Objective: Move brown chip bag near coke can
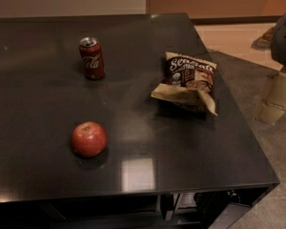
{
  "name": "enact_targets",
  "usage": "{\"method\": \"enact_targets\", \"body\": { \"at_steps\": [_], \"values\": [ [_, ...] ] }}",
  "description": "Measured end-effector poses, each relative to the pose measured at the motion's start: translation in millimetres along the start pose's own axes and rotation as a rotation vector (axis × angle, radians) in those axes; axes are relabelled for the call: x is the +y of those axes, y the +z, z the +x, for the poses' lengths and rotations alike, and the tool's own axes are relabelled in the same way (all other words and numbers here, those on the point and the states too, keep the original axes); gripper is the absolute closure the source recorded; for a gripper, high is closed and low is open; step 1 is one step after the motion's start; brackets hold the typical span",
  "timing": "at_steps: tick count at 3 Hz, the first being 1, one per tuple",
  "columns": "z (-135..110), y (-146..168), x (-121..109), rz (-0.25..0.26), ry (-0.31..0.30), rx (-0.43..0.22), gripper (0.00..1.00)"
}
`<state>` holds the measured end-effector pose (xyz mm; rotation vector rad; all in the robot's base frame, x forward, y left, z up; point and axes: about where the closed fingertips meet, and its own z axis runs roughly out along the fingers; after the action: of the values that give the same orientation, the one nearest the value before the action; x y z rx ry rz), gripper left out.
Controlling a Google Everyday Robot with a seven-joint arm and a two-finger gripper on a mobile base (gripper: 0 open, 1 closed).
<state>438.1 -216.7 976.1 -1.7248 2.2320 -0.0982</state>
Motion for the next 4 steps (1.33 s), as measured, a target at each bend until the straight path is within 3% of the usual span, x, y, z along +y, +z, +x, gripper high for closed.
{"method": "enact_targets", "body": {
  "at_steps": [1,2,4],
  "values": [
    [-1,0,-1,0.000,0.000,-0.001,0.00],
    [-7,12,-9,-0.021,0.038,0.004,0.00],
    [-25,51,-33,-0.035,0.192,0.032,0.00]
  ]
}}
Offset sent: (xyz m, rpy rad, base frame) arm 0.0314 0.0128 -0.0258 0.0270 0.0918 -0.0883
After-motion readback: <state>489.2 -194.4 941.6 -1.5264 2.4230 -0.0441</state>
